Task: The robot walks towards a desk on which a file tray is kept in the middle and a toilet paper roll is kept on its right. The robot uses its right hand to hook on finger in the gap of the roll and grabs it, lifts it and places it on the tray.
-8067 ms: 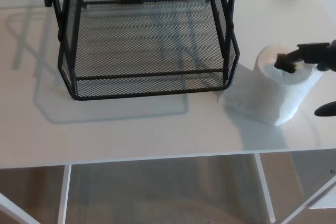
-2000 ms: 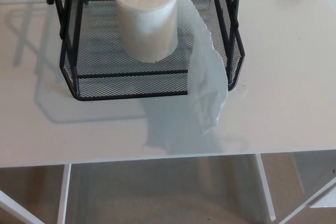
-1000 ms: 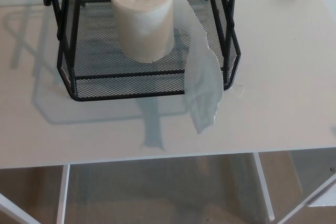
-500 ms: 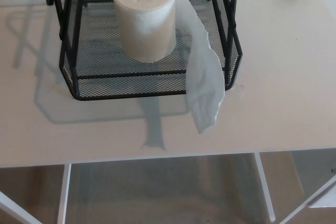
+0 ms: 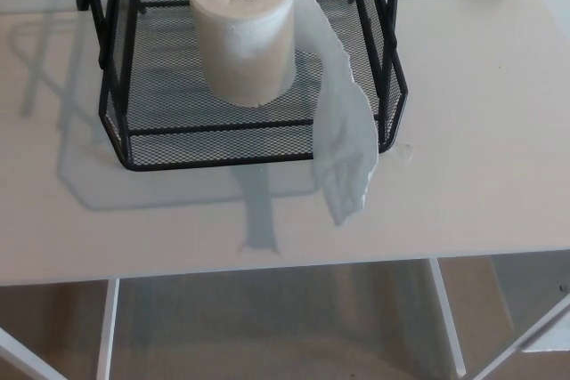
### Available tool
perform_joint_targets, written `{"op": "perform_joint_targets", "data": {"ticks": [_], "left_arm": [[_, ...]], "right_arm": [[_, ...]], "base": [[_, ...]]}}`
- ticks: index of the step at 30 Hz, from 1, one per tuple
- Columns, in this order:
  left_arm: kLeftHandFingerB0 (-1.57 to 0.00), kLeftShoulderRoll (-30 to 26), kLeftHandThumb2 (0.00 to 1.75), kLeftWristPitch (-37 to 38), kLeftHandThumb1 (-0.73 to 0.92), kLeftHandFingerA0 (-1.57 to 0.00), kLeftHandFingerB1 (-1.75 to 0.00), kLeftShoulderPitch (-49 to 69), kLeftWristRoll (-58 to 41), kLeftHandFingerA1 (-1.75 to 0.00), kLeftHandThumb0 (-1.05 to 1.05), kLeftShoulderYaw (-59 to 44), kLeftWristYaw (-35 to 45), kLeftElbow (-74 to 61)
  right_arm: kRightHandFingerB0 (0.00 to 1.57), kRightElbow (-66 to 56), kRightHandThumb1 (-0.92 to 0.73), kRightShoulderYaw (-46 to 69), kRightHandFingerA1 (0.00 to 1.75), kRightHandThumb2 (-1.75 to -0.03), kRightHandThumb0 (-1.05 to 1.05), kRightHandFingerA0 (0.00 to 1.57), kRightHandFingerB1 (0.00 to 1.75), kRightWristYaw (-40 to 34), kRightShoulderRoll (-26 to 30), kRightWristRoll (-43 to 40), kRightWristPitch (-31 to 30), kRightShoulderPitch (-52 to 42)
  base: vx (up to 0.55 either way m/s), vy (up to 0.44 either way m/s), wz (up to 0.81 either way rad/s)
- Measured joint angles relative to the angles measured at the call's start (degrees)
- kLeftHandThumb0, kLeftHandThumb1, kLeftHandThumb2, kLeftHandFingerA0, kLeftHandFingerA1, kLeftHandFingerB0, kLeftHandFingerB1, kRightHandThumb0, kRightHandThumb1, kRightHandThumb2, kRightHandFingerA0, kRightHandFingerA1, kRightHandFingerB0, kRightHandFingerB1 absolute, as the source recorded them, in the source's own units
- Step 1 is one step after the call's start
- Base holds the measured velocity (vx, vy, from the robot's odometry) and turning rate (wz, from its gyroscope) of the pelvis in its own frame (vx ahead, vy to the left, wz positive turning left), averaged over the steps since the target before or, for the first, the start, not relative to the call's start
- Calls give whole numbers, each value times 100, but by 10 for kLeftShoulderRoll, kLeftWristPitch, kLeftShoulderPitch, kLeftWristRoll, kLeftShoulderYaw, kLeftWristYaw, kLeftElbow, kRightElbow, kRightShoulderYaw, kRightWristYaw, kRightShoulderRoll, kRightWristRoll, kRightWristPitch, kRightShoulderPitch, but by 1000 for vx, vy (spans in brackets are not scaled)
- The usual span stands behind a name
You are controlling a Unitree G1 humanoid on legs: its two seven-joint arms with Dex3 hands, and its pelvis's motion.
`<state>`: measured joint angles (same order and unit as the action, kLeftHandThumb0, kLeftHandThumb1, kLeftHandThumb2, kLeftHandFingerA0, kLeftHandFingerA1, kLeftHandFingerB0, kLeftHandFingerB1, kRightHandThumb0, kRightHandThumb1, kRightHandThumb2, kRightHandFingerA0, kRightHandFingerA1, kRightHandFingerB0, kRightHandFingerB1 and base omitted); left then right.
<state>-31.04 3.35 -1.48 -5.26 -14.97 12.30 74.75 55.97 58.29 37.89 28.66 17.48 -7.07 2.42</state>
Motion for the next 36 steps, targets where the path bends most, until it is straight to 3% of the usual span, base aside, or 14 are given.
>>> {"op": "perform_joint_targets", "data": {"ticks": [3, 7, 11, 12, 15, 18, 23, 24, 25, 26, 28, 31, 32, 36], "left_arm": [[-34, 0, 92, 0, 74, -54, -105, 0, -2, -122, -96, -4, 0, 0], [-42, 0, 113, -2, 64, -60, -95, 1, -2, -109, -97, -8, 0, 1], [-42, 0, 112, -7, 64, -60, -97, 1, -3, -111, -97, -12, 1, 1], [-41, 0, 112, -8, 63, -56, -95, 1, -3, -108, -99, -13, 1, 0], [-40, 0, 111, -11, 63, -60, -95, 2, -5, -109, -102, -21, 4, 0], [-40, 0, 110, -13, 63, -58, -94, 2, -5, -107, -101, -23, 6, 0], [-39, 0, 112, -18, 63, -55, -95, 1, -5, -108, -99, -26, 6, 0], [-44, 0, 112, -20, 66, -55, -95, 0, -5, -107, -97, -27, 6, 0], [-44, 0, 112, -21, 66, -55, -95, 0, -5, -107, -97, -27, 6, -1], [-44, 0, 111, -21, 67, -57, -95, 0, -4, -107, -98, -25, 6, -1], [-41, 0, 112, -21, 65, -61, -95, 1, -3, -109, -100, -21, 6, -1], [-42, 0, 113, -21, 65, -61, -94, 1, -3, -108, -98, -20, 6, -1], [-46, 0, 111, -21, 65, -63, -97, 1, -3, -109, -97, -21, 6, -1], [-44, 0, 112, -23, 65, -67, -96, 1, -4, -110, -99, -21, 5, 0]], "right_arm": [[10, 27, -59, -22, 49, -59, -55, 3, 24, -26, -16, -4, 9, -20], [8, 44, -55, -73, 38, -93, -74, 2, 34, -56, -25, -3, 22, -41], [11, 51, -48, -155, 39, -88, -70, 0, 40, -93, -25, 3, 49, -64], [14, 51, -71, -164, 42, -60, -72, 1, 28, -98, -25, 2, 52, -66], [8, 51, -52, -211, 39, -91, -73, 3, 35, -122, -20, -4, 69, -73], [14, 51, -66, -257, 42, -62, -75, 6, 25, -144, -8, -8, 89, -79], [6, 58, -58, -309, 50, -92, -89, 4, 37, -170, 7, -18, 112, -83], [0, 62, -39, -319, 54, -98, -37, 3, 49, -174, 11, -19, 115, -82], [0, 67, -39, -324, 54, -98, -37, 3, 49, -178, 12, -22, 118, -81], [15, 70, -71, -324, 45, -61, -75, 8, 25, -180, 13, -26, 120, -80], [9, 77, -55, -336, 45, -92, -77, 3, 37, -186, 14, -33, 129, -79], [15, 79, -70, -359, 41, -60, -72, 2, 27, -197, 18, -36, 136, -79], [12, 79, -58, -365, 39, -97, -82, 2, 38, -202, 20, -37, 138, -79], [8, 80, -62, -401, 43, -102, -80, 2, 33, -217, 32, -37, 147, -80]], "base": [[0, 0, 0], [0, 0, 0], [0, 0, 0], [0, 0, 0], [0, 0, 0], [0, 0, 0], [0, 0, 0], [0, 0, 0], [0, 0, 0], [0, 0, 0], [0, 0, 0], [0, 0, 0], [0, 0, 0], [0, 0, 0]]}}
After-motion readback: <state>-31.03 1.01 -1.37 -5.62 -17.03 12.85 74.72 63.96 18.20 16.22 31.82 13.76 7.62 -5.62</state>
